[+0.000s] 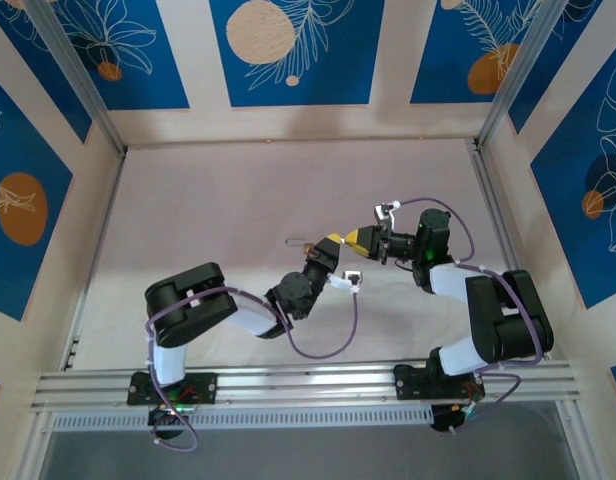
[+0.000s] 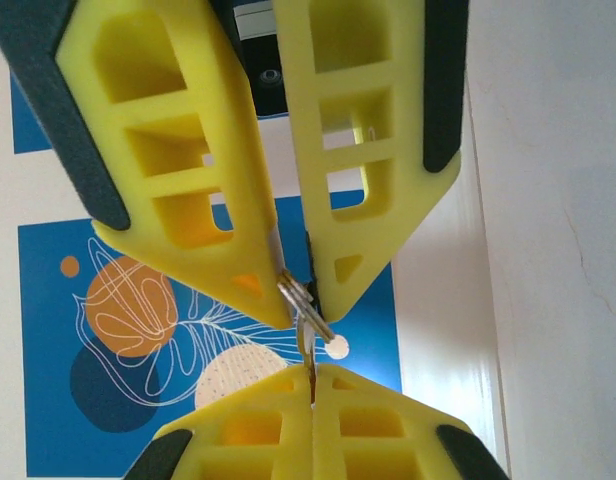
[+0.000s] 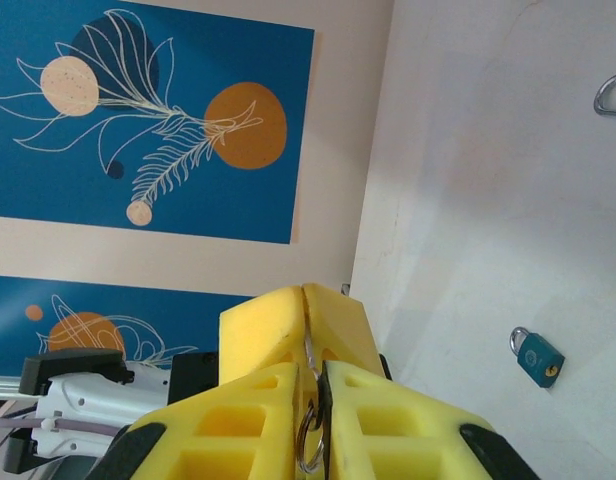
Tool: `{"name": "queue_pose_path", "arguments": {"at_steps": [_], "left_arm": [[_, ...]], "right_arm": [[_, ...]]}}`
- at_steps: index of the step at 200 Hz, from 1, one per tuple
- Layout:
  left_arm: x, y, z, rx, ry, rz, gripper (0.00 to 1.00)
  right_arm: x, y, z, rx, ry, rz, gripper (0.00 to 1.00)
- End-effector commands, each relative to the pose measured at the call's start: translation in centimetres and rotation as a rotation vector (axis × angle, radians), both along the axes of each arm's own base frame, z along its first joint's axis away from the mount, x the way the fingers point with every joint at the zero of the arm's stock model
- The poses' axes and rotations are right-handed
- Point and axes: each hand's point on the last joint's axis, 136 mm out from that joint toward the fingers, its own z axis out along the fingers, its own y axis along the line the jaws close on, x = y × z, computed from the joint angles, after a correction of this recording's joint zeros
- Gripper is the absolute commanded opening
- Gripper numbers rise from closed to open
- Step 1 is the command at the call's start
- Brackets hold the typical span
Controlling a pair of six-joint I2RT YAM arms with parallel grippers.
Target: Unlock with the key
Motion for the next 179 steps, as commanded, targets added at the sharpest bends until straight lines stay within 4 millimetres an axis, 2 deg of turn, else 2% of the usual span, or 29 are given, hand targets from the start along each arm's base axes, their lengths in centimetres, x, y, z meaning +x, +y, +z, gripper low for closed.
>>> {"name": "queue_pose_path", "arguments": {"at_steps": [1,54,102,112,125,148,162,179], "left_arm": [[-0.4,-0.9,0.0,-0.021,0.003,-0.016,0.00],[-0.6,-1.0,-0.2,-0.020,0.005,-0.020,0.00],[-0.6,-1.1,-0.7,-0.011,0.011,-0.008,0.00],[-0.5,-1.0,-0.8,-0.009,0.013,-0.002,0.09],[-0.5,-0.9,-0.9,-0.009,0.015,0.006,0.15],[-0.3,-0.5,-1.0,-0.018,0.025,0.023,0.39],[-0.3,-0.1,-0.6,-0.039,0.029,0.031,0.52],[-0.4,1.1,0.6,-0.094,0.038,0.045,0.63]], "right_arm": [[-0.2,0.5,0.5,0.015,-0.025,0.018,0.17],[-0.1,0.5,0.3,0.018,-0.009,0.014,0.14],[0.0,0.4,0.5,0.022,-0.003,0.003,0.08],[0.1,0.2,0.6,0.022,-0.004,-0.004,0.07],[0.1,0.0,0.7,0.020,0.000,-0.013,0.05],[0.1,-0.3,0.9,0.007,-0.007,-0.026,0.03],[0.1,-0.5,0.7,-0.018,-0.017,-0.032,0.02],[-0.1,-0.9,0.4,-0.083,-0.043,-0.051,0.00]]}}
